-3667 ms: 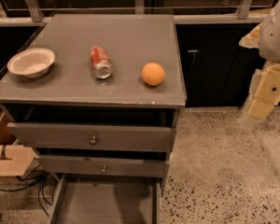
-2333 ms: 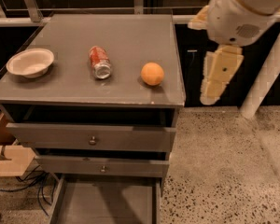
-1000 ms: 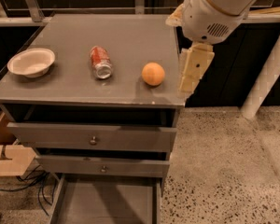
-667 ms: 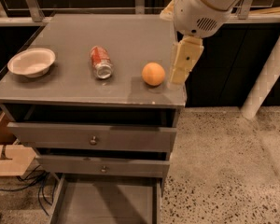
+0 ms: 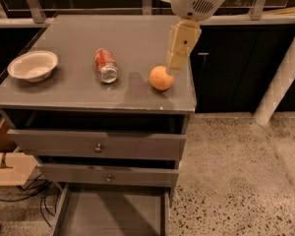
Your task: Place coke can into bottom drawer
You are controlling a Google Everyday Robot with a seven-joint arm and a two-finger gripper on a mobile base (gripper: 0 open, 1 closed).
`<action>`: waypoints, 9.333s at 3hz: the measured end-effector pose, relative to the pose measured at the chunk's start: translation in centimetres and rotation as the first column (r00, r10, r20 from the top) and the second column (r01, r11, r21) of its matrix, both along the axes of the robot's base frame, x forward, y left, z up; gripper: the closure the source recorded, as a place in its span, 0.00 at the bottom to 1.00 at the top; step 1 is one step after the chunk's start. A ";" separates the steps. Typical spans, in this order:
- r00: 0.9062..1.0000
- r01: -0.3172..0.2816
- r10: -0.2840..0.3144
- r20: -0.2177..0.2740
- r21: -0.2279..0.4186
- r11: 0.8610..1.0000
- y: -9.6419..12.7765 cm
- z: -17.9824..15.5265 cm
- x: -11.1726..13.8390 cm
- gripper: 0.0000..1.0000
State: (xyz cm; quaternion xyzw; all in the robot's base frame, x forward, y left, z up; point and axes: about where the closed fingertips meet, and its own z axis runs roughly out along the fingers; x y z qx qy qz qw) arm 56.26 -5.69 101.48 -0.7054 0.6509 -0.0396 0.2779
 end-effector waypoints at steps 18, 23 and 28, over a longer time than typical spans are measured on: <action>0.893 -0.405 0.359 -0.273 -0.137 0.904 17.9 -16.0 15.1 0.00; 0.894 -0.402 0.364 -0.260 -0.109 0.909 18.4 -16.8 15.9 0.64; 0.931 -0.328 0.313 -0.186 -0.054 0.943 15.0 -14.1 15.7 1.00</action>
Offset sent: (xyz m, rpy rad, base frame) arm 0.0154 0.0010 -0.0065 0.0088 -0.0009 0.0435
